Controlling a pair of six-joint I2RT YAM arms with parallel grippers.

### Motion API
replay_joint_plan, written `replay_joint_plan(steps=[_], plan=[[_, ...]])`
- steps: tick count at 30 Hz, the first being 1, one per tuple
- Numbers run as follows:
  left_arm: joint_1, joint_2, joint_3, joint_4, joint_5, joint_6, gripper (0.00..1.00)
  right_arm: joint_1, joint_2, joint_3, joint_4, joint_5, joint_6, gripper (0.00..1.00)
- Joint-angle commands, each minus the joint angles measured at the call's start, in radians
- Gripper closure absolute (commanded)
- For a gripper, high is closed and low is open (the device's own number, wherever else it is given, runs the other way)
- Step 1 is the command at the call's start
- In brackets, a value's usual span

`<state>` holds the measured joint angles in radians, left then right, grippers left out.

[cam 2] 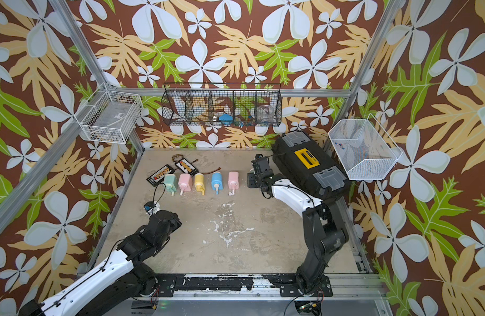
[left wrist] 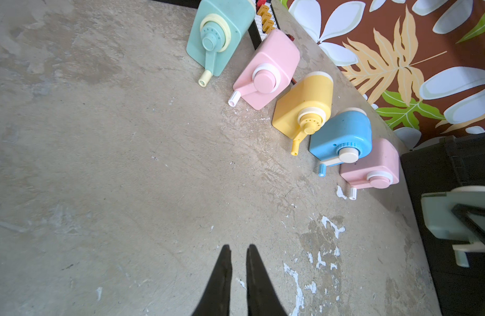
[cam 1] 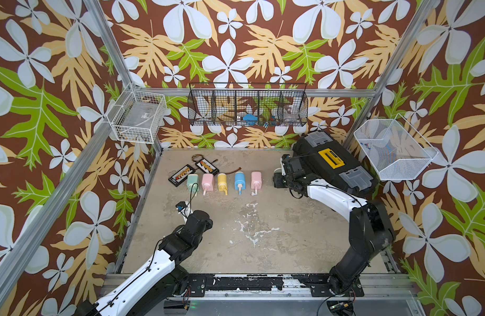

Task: Put the tray back into the pencil sharpener
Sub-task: Place the pencil sharpener at the center of the board.

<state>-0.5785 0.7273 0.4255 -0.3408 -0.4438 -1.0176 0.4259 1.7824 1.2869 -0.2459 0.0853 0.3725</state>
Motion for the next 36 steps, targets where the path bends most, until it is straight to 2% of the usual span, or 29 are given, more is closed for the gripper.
replay_joint_plan(steps=[1,9,14,21,24,31,36], plan=[[0.002,0.004,0.001,-0.016,-0.016,-0.007,0.85,-0.003,0.087,0.076,0.009,0.029,-0.029,1.0],[0.004,-0.008,0.019,-0.047,-0.083,-0.028,0.85,0.002,0.244,0.207,-0.007,0.015,-0.024,1.0],[0.003,-0.049,0.019,-0.066,-0.141,-0.053,0.86,0.011,0.287,0.238,-0.019,0.034,-0.029,0.99],[0.003,-0.059,0.021,-0.079,-0.164,-0.056,0.86,0.025,0.31,0.237,-0.023,0.052,-0.025,0.93],[0.003,-0.06,0.02,-0.083,-0.165,-0.056,0.85,0.032,0.317,0.232,-0.025,0.057,-0.02,0.86],[0.002,-0.064,0.022,-0.088,-0.164,-0.053,0.83,0.035,0.319,0.232,-0.032,0.059,-0.016,0.57],[0.003,-0.066,0.024,-0.102,-0.169,-0.049,0.78,0.034,0.3,0.232,-0.035,0.05,-0.019,0.41]])
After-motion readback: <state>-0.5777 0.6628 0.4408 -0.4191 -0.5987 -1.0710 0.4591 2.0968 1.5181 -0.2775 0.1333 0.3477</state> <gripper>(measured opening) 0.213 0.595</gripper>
